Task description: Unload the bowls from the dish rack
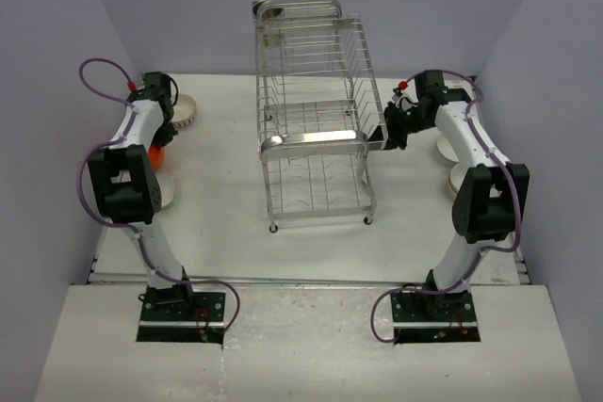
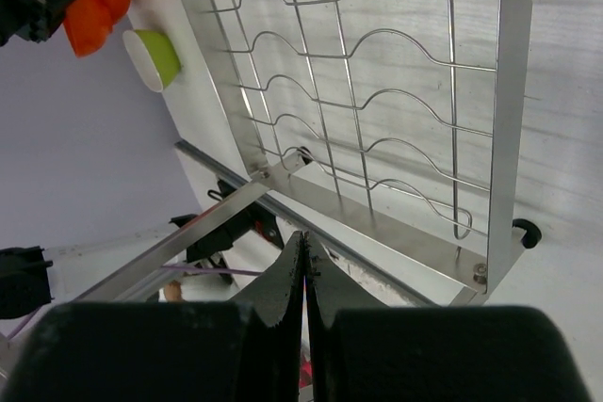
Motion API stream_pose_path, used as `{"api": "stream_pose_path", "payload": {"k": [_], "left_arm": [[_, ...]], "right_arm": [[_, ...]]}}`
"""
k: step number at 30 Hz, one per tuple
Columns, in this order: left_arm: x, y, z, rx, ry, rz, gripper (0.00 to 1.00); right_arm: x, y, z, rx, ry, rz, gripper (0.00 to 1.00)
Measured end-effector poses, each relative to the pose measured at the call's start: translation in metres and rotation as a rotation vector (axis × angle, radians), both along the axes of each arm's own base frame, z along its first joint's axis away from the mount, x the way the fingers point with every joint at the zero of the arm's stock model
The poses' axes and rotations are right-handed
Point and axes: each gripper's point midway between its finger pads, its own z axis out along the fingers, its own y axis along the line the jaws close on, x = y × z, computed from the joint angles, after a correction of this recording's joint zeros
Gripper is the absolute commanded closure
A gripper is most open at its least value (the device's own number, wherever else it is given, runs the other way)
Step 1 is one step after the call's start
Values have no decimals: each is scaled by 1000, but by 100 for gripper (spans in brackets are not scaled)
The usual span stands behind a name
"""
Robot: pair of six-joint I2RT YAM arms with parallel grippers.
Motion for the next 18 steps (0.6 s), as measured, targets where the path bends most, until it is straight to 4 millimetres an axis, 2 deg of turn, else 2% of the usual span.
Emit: {"api": "stream_pose_path", "payload": {"k": [5,13,18], "left_arm": [[9,6,5,-5,-30,9,100],[16,6,9,-6,-47,6,100],[21,8,2,-2,-37,7,100]], "right_arm": [[-6,-1,-6,-2,24,0,100],[-8,0,0,1,7,0,100],[-8,0,2,8,9,-1,100]]}}
